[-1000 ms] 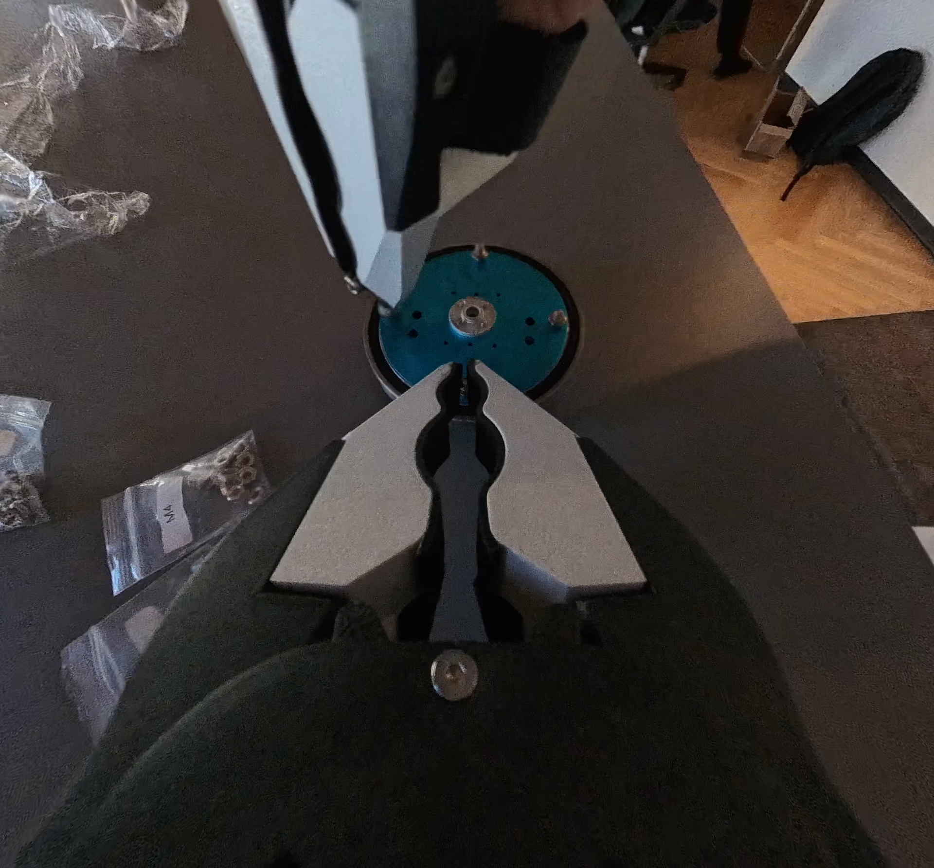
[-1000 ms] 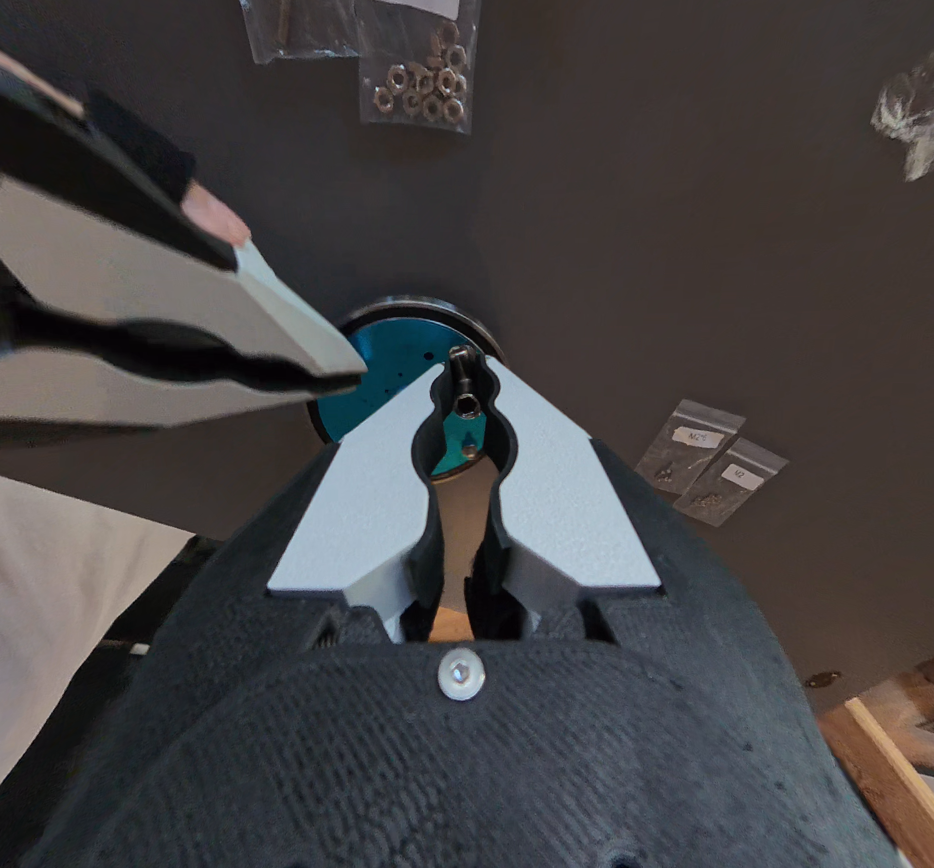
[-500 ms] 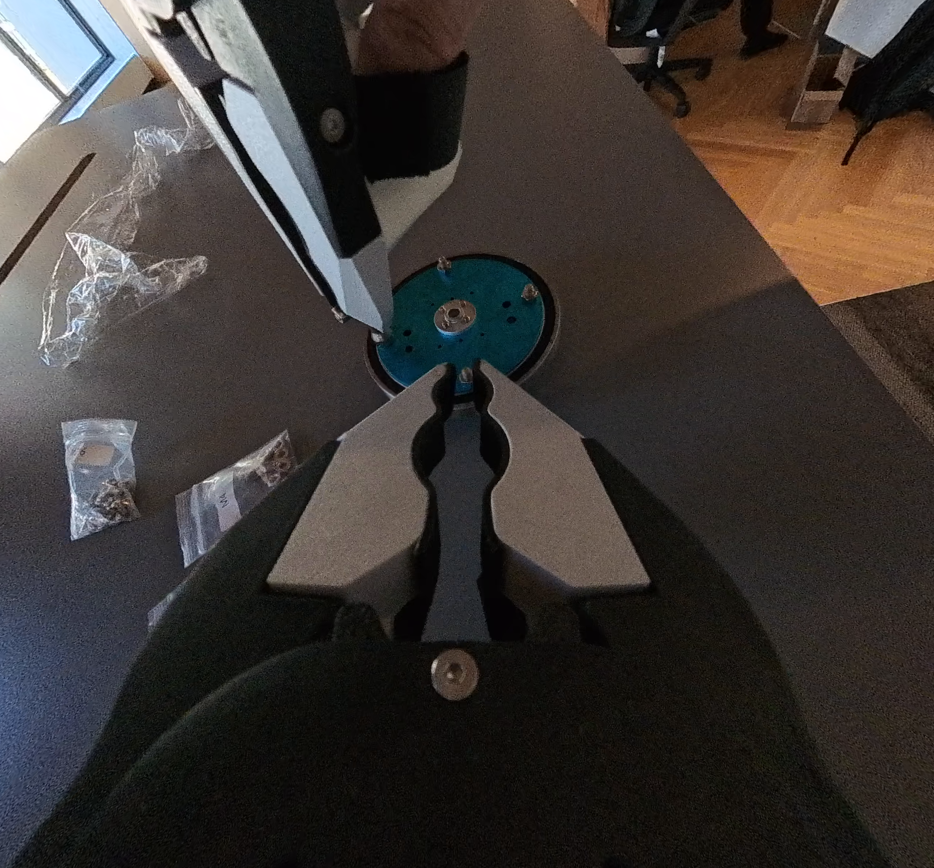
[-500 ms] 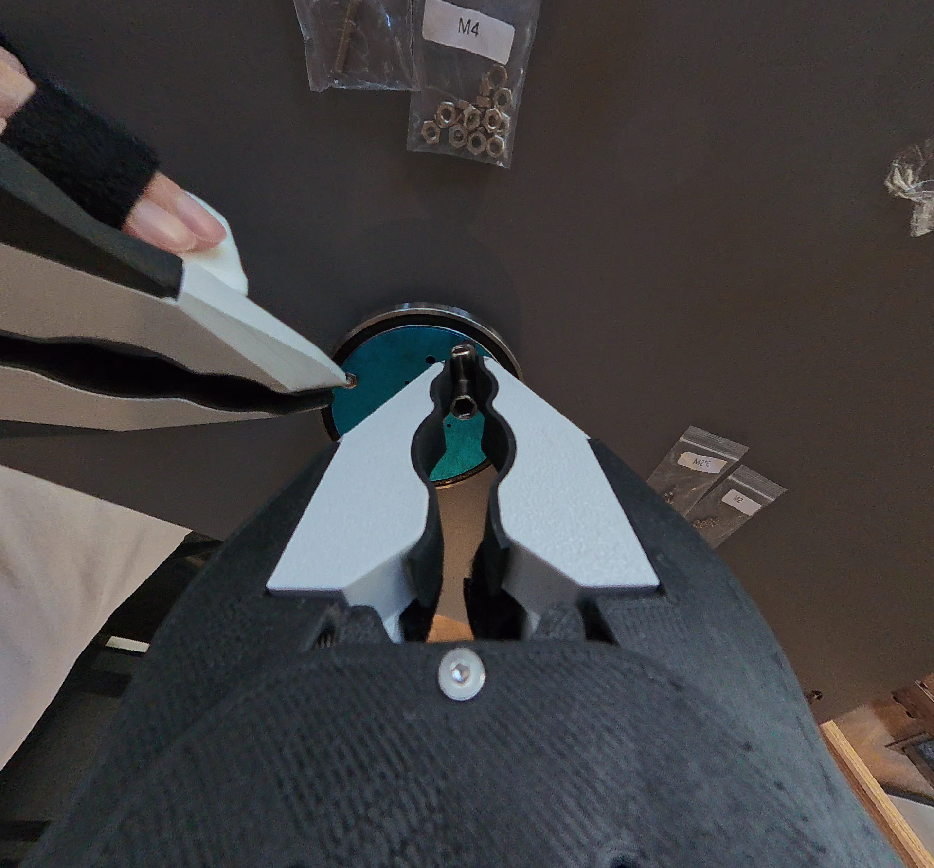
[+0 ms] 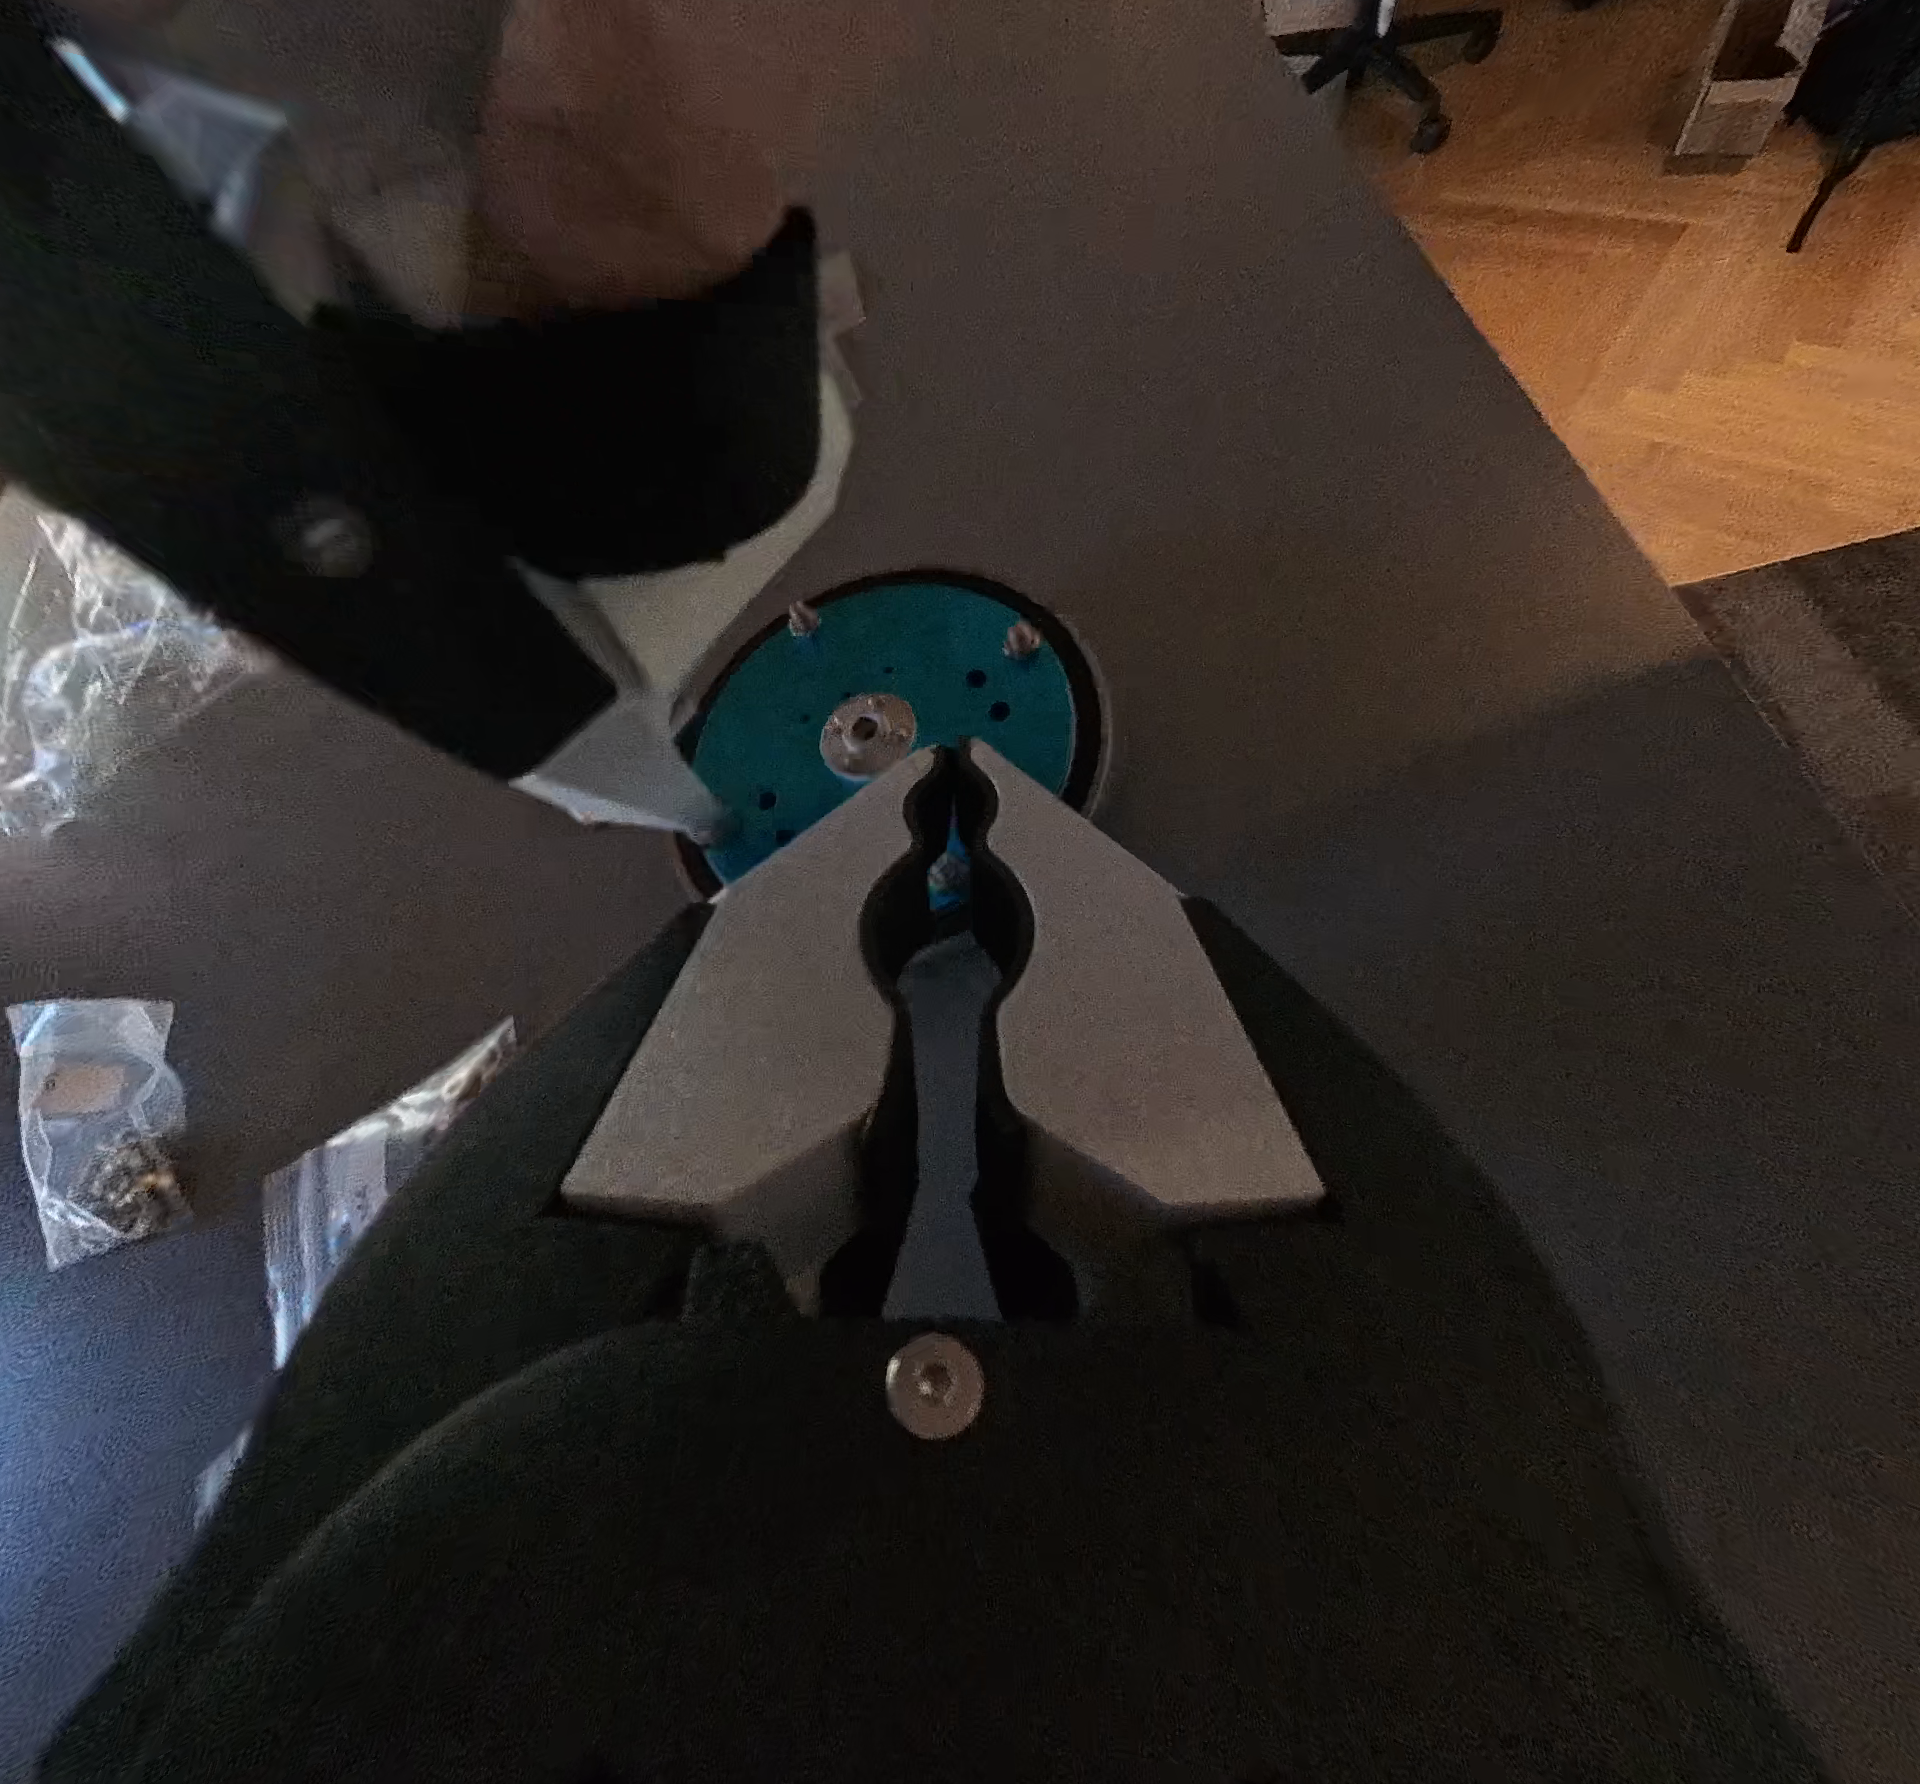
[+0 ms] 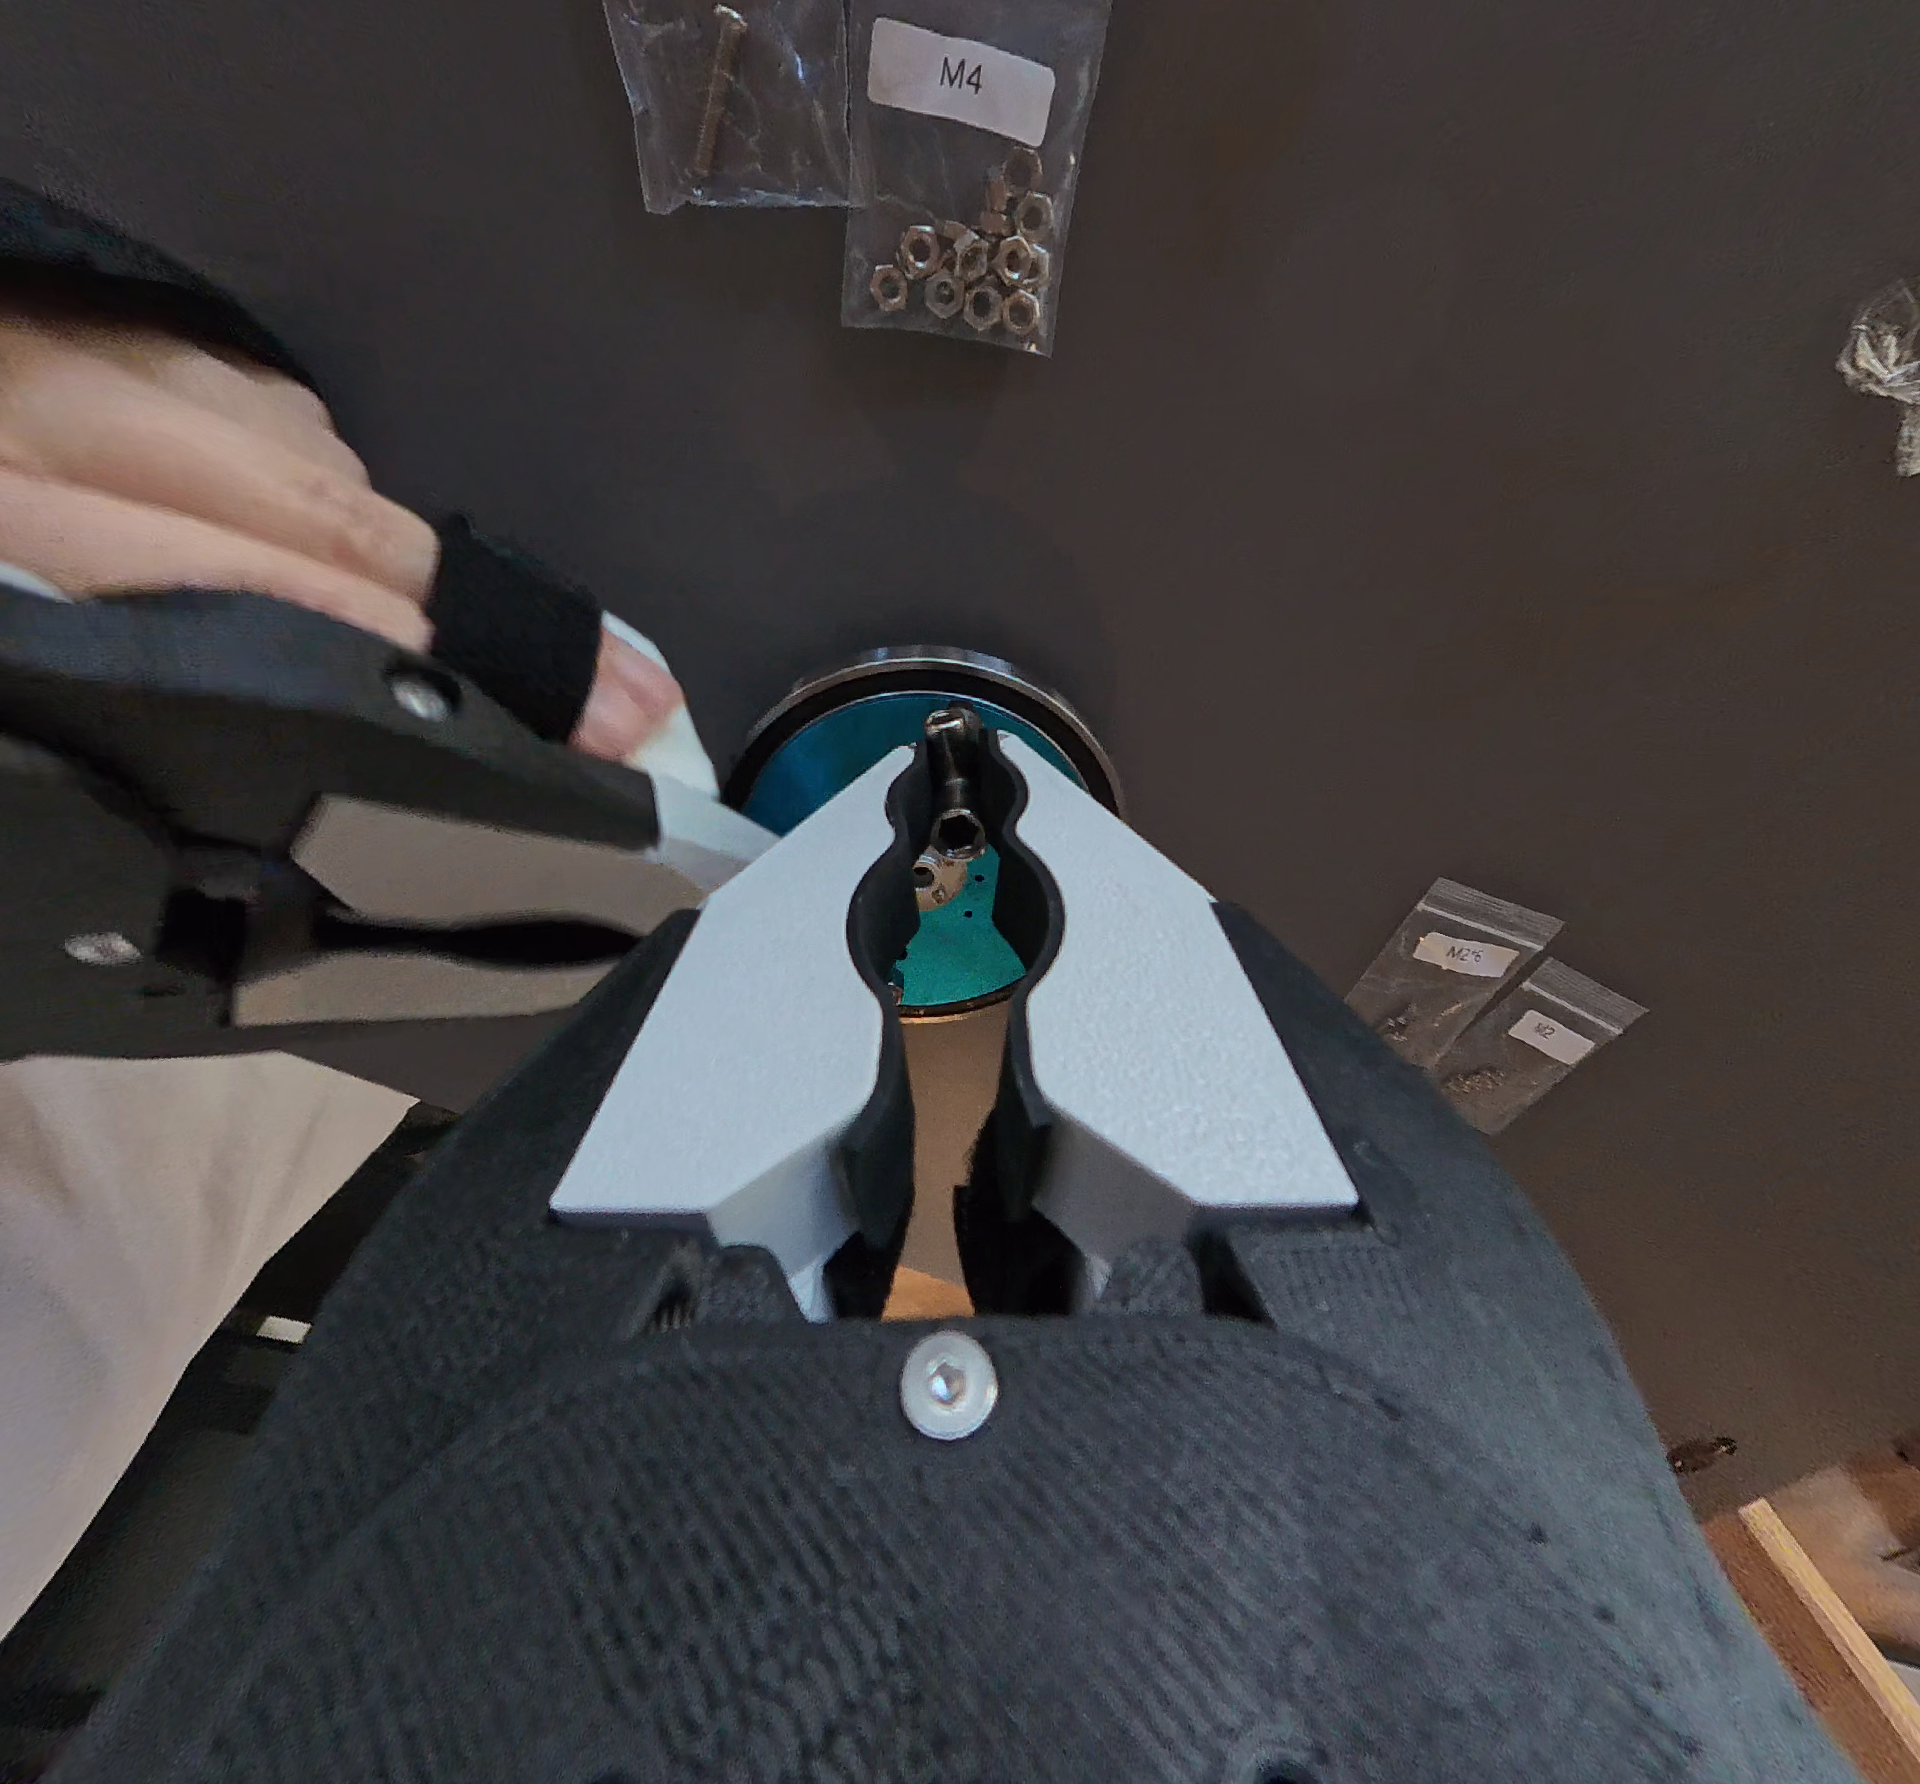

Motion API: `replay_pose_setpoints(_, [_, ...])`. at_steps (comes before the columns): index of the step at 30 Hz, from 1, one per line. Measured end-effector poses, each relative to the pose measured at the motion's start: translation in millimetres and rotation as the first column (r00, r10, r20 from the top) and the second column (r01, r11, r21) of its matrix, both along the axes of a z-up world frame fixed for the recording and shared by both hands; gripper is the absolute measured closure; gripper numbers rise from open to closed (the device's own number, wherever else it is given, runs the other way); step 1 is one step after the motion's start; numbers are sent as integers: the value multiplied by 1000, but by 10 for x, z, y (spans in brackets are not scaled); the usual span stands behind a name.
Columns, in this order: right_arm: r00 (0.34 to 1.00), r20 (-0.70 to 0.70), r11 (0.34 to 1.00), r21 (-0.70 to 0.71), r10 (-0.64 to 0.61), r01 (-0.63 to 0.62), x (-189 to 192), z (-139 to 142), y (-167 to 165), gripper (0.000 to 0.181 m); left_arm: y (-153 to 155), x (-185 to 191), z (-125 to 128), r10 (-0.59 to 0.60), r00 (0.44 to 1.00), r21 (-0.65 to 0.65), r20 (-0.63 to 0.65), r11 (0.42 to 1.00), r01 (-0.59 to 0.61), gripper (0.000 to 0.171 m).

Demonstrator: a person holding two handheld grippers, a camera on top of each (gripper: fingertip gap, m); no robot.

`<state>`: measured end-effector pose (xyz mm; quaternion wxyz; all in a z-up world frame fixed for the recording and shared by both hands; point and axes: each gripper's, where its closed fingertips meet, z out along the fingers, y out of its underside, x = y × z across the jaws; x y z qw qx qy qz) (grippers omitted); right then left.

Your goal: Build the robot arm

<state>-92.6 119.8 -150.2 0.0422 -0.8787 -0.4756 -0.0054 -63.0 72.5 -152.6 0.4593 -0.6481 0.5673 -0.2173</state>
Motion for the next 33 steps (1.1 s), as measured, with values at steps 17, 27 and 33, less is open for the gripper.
replay_pose_setpoints(17, [1000,-17,1000,-23,18,-19,17,0,-5,173,-50,-265,44,-83,996,-69,36,994,86,162])
replay_pose_setpoints(27, [1000,-18,1000,-25,19,-19,11,-2,-17,173,-54,-86,23,-110,994,-73,19,991,111,167])
replay_pose_setpoints(33, [999,-30,999,-30,21,-22,-2,-4,-27,173,-13,71,25,-82,997,-30,8,996,82,169])
